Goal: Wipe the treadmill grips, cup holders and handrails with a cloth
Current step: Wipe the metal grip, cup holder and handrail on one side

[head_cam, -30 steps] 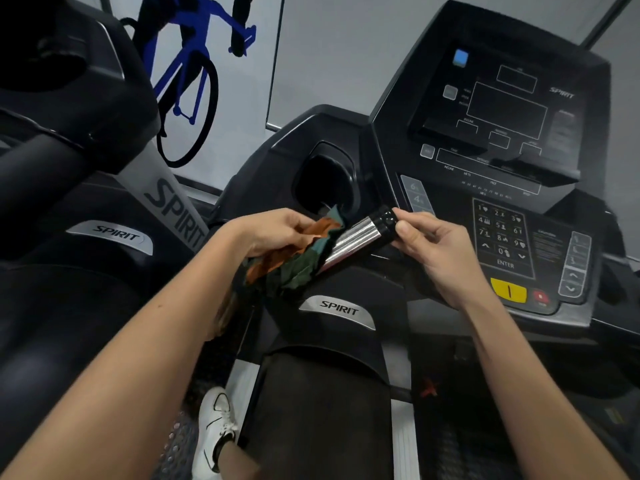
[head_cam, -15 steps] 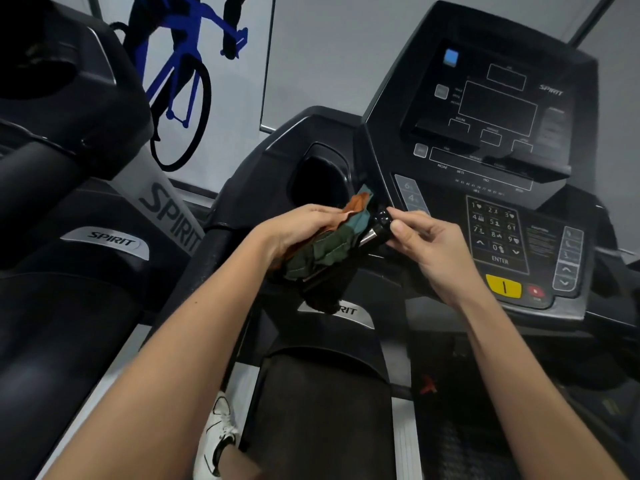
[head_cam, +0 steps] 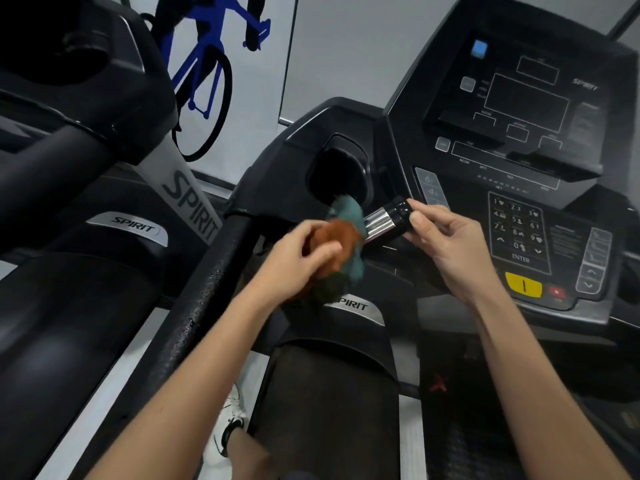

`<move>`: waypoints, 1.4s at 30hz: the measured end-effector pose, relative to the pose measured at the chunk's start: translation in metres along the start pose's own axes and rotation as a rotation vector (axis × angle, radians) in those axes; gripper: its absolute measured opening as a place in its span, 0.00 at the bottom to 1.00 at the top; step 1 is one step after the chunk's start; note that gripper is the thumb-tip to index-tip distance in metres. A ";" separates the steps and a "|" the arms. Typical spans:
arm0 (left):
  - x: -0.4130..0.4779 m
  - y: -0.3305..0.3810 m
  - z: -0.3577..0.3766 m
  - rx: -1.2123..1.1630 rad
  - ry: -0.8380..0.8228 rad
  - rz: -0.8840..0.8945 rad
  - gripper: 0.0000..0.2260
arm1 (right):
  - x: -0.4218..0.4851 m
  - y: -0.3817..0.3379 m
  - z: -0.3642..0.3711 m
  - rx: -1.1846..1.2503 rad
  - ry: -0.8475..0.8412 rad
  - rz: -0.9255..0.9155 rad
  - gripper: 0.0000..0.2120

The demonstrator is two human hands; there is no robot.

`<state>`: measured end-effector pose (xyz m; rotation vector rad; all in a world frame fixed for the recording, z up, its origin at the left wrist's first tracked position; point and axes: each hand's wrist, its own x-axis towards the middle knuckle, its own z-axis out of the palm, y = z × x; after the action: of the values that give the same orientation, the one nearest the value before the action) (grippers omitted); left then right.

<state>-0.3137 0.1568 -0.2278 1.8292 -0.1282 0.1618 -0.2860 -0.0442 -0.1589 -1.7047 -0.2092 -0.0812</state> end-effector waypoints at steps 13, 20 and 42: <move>-0.026 -0.017 -0.013 0.287 0.146 0.025 0.26 | -0.001 -0.001 0.000 0.013 -0.006 0.002 0.13; -0.027 -0.010 -0.017 0.262 0.190 0.032 0.21 | -0.001 0.001 0.000 0.013 0.002 -0.003 0.13; -0.027 -0.001 0.016 0.154 0.385 0.254 0.17 | -0.004 0.000 0.003 -0.011 0.017 -0.017 0.15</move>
<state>-0.3393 0.1418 -0.2379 1.8952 -0.0780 0.7138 -0.2899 -0.0415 -0.1597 -1.7133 -0.2110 -0.1098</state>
